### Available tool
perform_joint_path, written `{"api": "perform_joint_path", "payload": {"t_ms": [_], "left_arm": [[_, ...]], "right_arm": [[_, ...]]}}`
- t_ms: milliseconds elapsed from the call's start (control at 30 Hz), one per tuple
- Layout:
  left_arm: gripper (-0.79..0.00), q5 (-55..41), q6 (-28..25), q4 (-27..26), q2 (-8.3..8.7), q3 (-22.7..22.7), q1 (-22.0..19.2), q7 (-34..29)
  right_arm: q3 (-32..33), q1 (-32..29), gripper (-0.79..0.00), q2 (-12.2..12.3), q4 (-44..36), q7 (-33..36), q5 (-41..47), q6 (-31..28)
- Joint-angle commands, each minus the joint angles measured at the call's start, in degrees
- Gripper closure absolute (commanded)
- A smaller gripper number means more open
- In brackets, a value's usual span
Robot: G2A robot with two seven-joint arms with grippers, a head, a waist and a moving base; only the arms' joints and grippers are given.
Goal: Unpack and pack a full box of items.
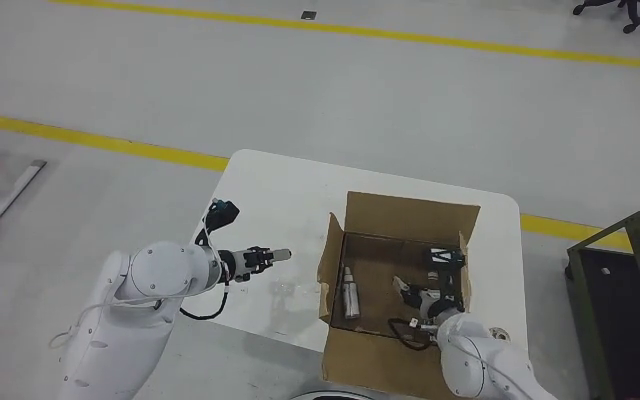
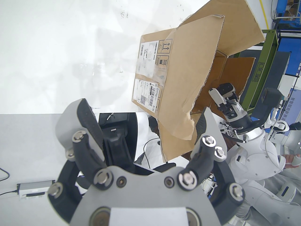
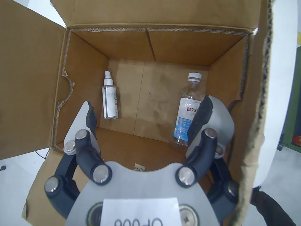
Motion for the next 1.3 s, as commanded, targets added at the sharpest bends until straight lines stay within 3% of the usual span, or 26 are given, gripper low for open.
{"api": "perform_joint_path", "payload": {"t_ms": [0, 167, 200, 300, 333, 733, 1133, 1167, 1200, 1267], "left_arm": [[-0.785, 0.00, 0.00, 0.00, 0.00, 0.00, 0.00, 0.00], [-0.785, 0.00, 0.00, 0.00, 0.00, 0.00, 0.00, 0.00], [-0.785, 0.00, 0.00, 0.00, 0.00, 0.00, 0.00, 0.00], [-0.785, 0.00, 0.00, 0.00, 0.00, 0.00, 0.00, 0.00], [-0.785, 0.00, 0.00, 0.00, 0.00, 0.00, 0.00, 0.00], [-0.785, 0.00, 0.00, 0.00, 0.00, 0.00, 0.00, 0.00], [-0.785, 0.00, 0.00, 0.00, 0.00, 0.00, 0.00, 0.00], [-0.785, 0.00, 0.00, 0.00, 0.00, 0.00, 0.00, 0.00], [-0.785, 0.00, 0.00, 0.00, 0.00, 0.00, 0.00, 0.00], [-0.785, 0.00, 0.00, 0.00, 0.00, 0.00, 0.00, 0.00]], "right_arm": [[2.72, -1.90, -0.785, 0.13, -1.94, -0.33, 0.94, -0.32], [10.88, -7.40, -0.785, 0.33, -5.66, -2.93, 5.84, -2.33], [12.63, -8.48, -0.754, 0.35, -5.89, -3.67, 7.13, -3.10], [18.04, -11.45, -0.526, 0.31, -5.41, -6.56, 10.91, -4.72], [19.52, -12.32, -0.391, 0.27, -4.80, -7.48, 12.18, -5.44], [27.98, -18.32, -0.252, -0.37, -0.49, -14.23, 24.42, -12.92], [30.35, -19.91, -0.160, -0.72, 2.31, -15.99, 26.67, -13.89], [30.44, -19.80, -0.037, -0.75, 2.60, -16.11, 26.94, -13.99], [30.53, -19.74, 0.000, -0.76, 2.83, -16.17, 27.01, -14.19], [30.67, -19.73, 0.000, -0.79, 3.04, -16.18, 26.97, -14.27]]}}
